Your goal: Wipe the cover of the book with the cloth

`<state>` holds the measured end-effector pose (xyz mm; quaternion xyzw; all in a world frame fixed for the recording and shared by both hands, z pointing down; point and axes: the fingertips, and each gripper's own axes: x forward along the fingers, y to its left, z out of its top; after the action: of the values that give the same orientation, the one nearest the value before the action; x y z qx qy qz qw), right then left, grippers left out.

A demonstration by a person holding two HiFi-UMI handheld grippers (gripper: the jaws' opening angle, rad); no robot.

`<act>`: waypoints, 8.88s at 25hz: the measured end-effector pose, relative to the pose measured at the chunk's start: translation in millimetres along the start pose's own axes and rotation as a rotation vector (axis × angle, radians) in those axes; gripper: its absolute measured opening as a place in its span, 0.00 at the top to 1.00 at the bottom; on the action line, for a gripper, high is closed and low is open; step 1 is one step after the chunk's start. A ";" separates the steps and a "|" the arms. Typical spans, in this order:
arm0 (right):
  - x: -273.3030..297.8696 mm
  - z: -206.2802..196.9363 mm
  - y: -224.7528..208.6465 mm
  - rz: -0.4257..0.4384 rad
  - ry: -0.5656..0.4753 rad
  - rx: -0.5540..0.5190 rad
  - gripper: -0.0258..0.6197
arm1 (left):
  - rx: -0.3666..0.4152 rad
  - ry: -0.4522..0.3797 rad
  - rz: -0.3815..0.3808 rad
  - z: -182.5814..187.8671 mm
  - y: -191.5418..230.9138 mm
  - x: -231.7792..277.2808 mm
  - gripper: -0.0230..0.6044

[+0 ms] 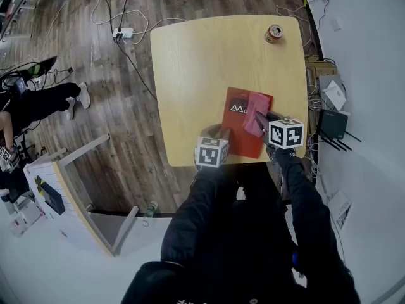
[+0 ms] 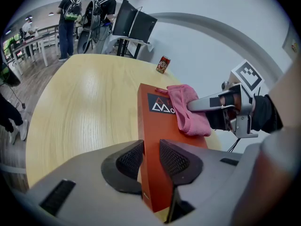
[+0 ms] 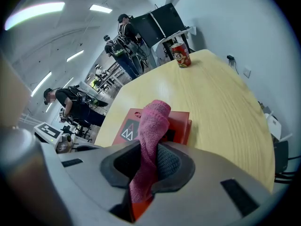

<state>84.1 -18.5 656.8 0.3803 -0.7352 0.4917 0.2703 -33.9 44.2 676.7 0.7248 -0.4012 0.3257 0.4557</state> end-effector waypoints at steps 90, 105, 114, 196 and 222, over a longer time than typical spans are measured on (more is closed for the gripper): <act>-24.5 -35.8 -14.6 0.000 0.016 0.033 0.83 | 0.011 0.010 -0.042 2.4 -0.8 -0.3 0.75; -31.9 -36.0 43.5 0.112 -0.001 0.032 0.84 | 0.003 0.032 -0.065 3.4 -1.0 -0.2 0.75; 1.4 -52.1 86.4 0.190 0.041 0.067 0.84 | -0.029 0.082 -0.130 2.6 1.0 2.1 0.75; 12.8 -88.6 119.9 0.277 0.085 0.236 0.84 | -0.077 0.180 -0.219 1.1 2.3 4.7 0.74; 0.9 -110.0 66.3 0.144 0.103 0.214 0.84 | -0.065 0.180 -0.207 0.8 1.9 6.3 0.74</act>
<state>31.4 98.4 663.9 0.3276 -0.6889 0.6044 0.2298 -32.6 41.2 682.4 0.7150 -0.2923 0.3275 0.5441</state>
